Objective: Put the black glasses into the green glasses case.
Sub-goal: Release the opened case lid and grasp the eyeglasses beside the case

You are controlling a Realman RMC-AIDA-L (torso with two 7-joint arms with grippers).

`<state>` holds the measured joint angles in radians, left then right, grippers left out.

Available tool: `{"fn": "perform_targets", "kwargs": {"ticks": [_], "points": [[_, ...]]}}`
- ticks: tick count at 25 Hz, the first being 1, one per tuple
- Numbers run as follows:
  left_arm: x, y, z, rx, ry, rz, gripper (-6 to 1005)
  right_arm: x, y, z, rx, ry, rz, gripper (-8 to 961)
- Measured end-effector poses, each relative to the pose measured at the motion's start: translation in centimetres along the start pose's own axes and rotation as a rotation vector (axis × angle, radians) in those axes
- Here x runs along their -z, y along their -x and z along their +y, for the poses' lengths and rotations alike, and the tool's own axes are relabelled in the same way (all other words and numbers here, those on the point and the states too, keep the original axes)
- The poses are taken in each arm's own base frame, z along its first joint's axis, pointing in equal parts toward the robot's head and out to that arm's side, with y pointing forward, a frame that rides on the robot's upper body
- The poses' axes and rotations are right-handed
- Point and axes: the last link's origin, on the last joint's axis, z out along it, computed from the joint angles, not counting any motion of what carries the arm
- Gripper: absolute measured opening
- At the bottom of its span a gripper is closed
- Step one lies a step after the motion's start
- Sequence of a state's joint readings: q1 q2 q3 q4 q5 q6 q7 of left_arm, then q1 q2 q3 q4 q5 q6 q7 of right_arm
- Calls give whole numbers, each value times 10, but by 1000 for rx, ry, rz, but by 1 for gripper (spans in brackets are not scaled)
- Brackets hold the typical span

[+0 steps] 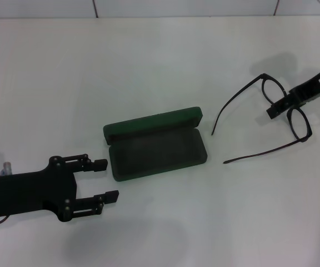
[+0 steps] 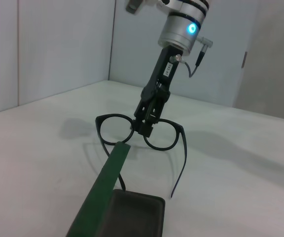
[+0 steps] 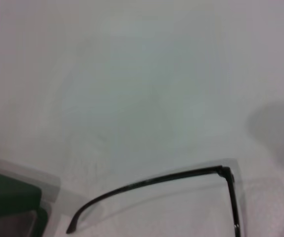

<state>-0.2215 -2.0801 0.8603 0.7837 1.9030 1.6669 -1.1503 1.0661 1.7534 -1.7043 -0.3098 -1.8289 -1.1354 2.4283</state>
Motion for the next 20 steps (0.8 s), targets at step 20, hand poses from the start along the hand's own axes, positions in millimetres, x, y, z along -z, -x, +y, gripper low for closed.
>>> {"fn": "perform_targets", "kwargs": {"ticks": [20], "points": [[-2,-1,-1,-8,7,-6,659,-1,-3,-6,-30,-8,-25,570]]}}
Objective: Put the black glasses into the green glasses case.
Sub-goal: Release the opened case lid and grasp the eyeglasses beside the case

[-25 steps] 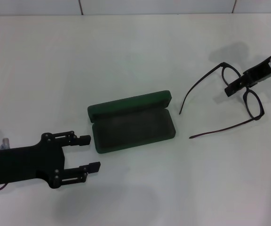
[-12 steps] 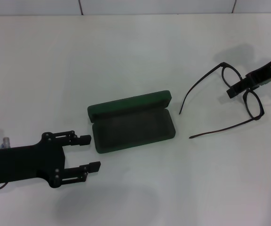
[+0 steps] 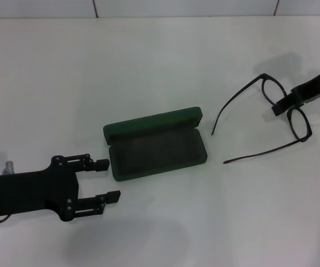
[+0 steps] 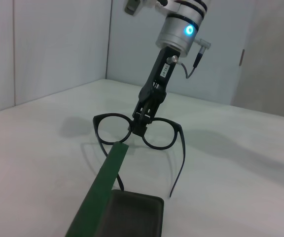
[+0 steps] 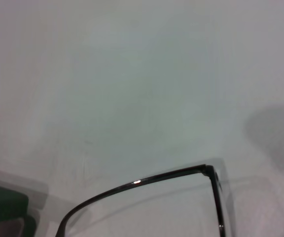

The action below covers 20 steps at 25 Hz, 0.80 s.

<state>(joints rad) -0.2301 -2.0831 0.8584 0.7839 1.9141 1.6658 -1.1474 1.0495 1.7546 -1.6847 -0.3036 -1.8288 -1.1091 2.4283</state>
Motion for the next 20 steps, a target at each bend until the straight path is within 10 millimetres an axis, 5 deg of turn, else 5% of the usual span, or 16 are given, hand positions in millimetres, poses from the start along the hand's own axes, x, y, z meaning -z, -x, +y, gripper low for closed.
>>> {"fn": "perform_targets", "kwargs": {"ticks": [11,20], "points": [[1,1,0,1,-2,0,643,-6,3,6,40,-12,0,545],[1,1,0,8,-2,1,630,-6,5,7,64,-25,3,348]]}}
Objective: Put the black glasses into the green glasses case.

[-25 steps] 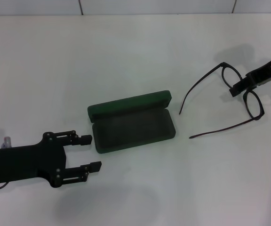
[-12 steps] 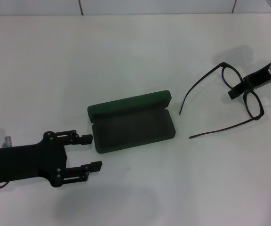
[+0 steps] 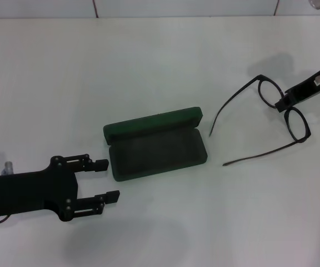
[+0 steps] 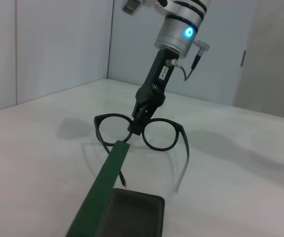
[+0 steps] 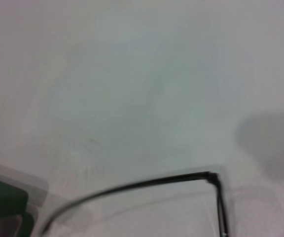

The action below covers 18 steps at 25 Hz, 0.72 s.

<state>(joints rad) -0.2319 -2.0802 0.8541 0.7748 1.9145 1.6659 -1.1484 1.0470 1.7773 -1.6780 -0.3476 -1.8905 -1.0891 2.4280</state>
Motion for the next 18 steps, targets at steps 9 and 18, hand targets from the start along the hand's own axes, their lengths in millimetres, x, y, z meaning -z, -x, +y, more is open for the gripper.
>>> {"fn": "perform_targets", "kwargs": {"ticks": [9,18], "points": [[0,0,-1,0,0,-1,617,4,1,-2,23,-12,1,99],[2,0,0,8,-8,12,603,26,-9,-16,5,20,-19,93]]}}
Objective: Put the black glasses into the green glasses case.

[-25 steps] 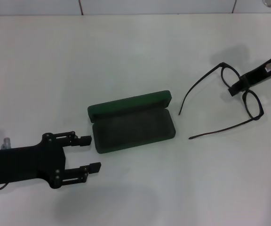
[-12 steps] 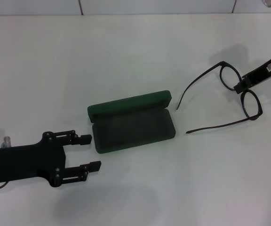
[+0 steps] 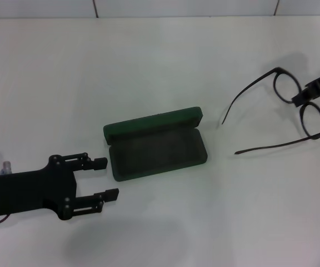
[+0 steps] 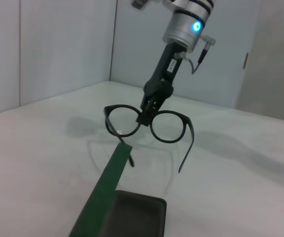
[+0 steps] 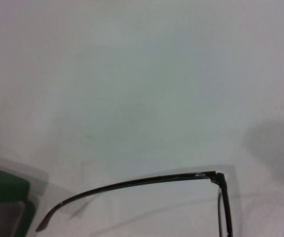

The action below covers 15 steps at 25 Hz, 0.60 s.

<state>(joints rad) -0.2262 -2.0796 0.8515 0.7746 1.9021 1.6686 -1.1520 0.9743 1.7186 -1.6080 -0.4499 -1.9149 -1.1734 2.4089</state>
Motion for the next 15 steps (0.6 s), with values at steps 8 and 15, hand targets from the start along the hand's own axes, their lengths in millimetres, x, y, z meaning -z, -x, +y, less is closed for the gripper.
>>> {"fn": "perform_targets", "kwargs": {"ticks": [8,15], "points": [[13,-11,3,12,-6,109,592,33,-27,-17,68,92,-184,93],[11,-29,3,-19,32,208,581,24,-50,-10,284,112,-335,93]]}}
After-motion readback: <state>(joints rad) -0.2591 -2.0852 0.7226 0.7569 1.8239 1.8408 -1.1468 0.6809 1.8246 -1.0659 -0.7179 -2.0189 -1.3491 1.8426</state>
